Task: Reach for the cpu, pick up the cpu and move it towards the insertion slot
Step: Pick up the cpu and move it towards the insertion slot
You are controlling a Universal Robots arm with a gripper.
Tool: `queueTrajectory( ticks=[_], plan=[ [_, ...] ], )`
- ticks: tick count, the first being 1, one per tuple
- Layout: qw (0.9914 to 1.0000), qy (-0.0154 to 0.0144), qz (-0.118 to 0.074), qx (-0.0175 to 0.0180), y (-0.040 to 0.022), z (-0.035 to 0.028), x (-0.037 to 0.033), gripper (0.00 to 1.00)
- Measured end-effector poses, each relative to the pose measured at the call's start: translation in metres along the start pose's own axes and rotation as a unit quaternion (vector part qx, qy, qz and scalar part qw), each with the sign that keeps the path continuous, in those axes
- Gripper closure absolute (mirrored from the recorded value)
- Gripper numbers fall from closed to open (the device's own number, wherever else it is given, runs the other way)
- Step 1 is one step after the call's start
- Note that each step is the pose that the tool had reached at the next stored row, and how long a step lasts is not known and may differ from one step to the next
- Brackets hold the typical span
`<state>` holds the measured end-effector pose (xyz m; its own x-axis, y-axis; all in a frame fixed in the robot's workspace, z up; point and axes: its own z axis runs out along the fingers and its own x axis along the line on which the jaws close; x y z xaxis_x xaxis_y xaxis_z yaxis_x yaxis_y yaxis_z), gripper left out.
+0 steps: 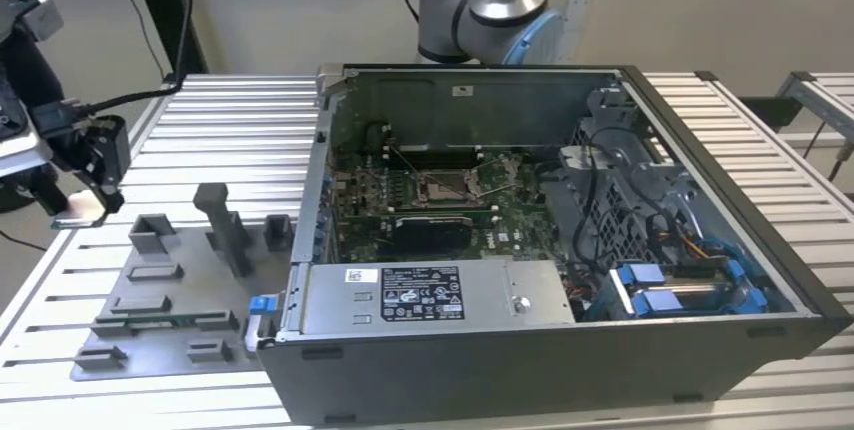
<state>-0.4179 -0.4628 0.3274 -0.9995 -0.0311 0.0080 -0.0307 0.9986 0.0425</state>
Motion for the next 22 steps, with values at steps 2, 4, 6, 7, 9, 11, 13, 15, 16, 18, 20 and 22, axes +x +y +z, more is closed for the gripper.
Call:
queueTrajectory(
  ticks=[2,4,6,7,9,11,13,15,16,18,20,22],
  plan=[
    [1.00000,0.0000,0.000,0.0000,0.0004,-0.0094,0.0001,1.00],
    [1.00000,0.0000,0.000,0.0000,0.0008,-0.0183,0.0001,1.00],
    [1.00000,0.0000,0.000,0.0000,0.0011,-0.0272,0.0002,1.00],
    [1.00000,0.0000,0.000,0.0000,0.0014,-0.0317,0.0002,1.00],
    [1.00000,0.0000,0.000,0.0000,0.0017,-0.0411,0.0003,1.00],
    [1.00000,0.0000,0.000,0.0000,0.0021,-0.0501,0.0004,1.00],
    [1.00000,0.0000,0.000,0.0000,0.0025,-0.0590,0.0004,1.00],
    [1.00000,0.0000,0.000,-0.0004,0.0027,-0.0646,0.0005,1.00],
    [1.00000,-0.0001,0.000,-0.0019,0.0026,-0.0645,0.0005,1.00],
    [0.99999,0.0000,0.000,-0.0038,0.0028,-0.0648,0.0005,1.00],
    [0.99998,-0.0001,0.000,-0.0058,0.0027,-0.0647,0.0005,1.00],
    [0.99997,-0.0003,0.000,-0.0072,0.0027,-0.0646,0.0004,1.00]
  ],
)
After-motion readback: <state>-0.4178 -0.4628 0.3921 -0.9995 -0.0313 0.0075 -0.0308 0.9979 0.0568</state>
